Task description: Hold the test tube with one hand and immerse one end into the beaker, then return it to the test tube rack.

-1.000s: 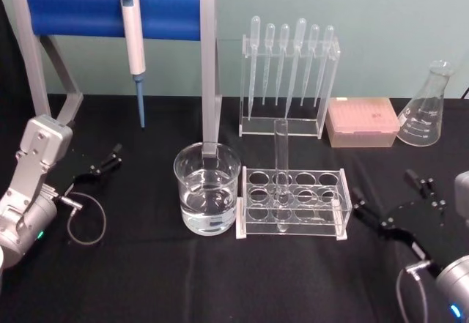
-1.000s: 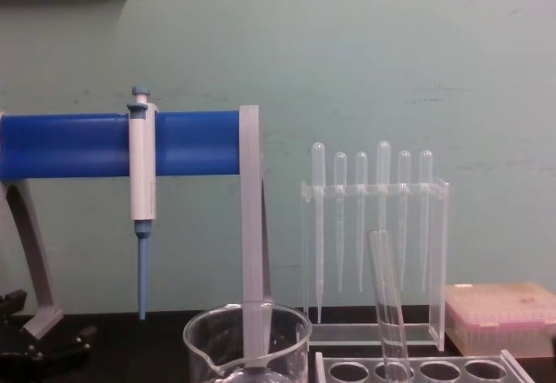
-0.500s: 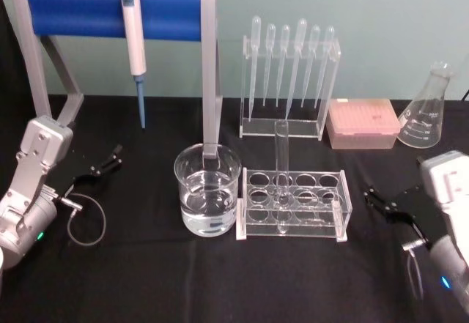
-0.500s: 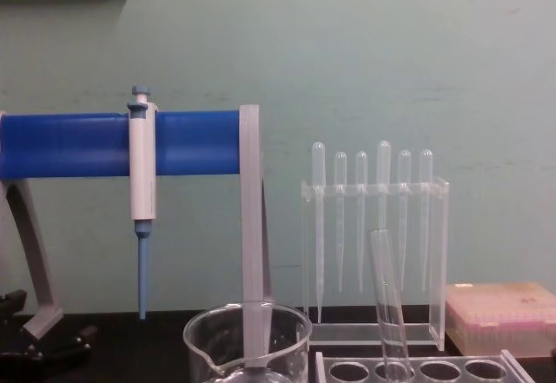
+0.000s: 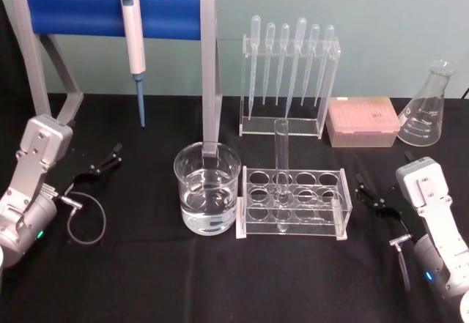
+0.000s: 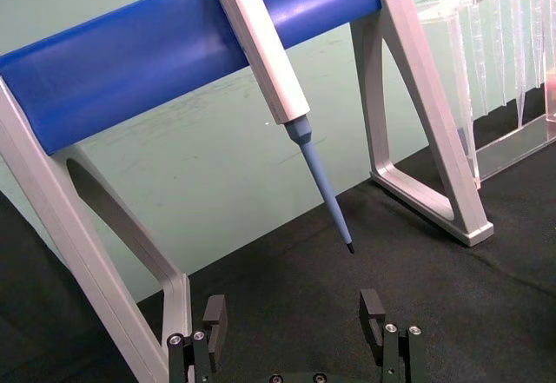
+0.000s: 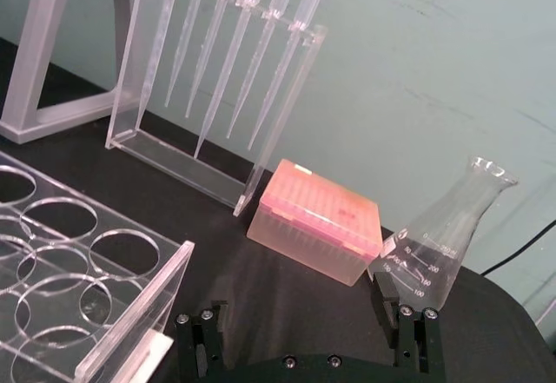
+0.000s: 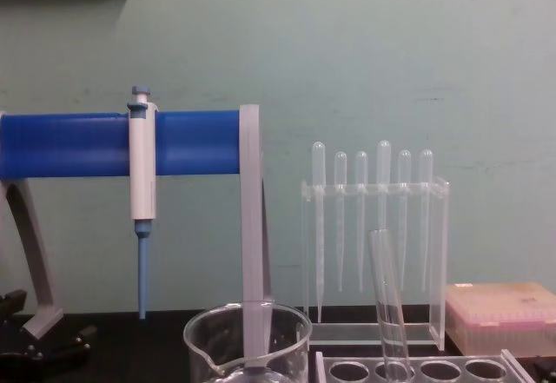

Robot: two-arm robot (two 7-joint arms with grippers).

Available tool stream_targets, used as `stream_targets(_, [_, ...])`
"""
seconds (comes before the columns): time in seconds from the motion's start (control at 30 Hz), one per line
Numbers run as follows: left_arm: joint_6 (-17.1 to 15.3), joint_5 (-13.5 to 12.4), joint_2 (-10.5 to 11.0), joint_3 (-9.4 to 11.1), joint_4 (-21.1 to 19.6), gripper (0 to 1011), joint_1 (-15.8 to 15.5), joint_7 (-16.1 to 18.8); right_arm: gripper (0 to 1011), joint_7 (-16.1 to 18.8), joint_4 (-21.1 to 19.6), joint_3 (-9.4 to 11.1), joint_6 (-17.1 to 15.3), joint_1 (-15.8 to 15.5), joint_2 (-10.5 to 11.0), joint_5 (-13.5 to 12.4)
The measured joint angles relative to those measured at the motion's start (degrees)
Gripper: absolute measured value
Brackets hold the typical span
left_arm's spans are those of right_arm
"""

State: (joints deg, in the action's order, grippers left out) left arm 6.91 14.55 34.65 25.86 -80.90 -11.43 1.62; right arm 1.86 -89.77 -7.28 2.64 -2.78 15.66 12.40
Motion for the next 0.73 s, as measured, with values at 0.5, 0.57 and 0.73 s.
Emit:
stream_targets(0.5, [0.0,0.0,0.0,0.0,0.0,1000,0.0,0.0,1000,0.05,0.06,-0.04,0.1,0.03,0.03,0.04])
stream_targets(0.57, [0.0,0.0,0.0,0.0,0.0,1000,0.0,0.0,1000,0.05,0.06,-0.05,0.08,0.03,0.04,0.04])
stream_targets(0.73, [0.0,-0.01,0.0,0.0,0.0,1000,0.0,0.0,1000,0.06,0.05,-0.08,0.01,0.03,0.06,0.02])
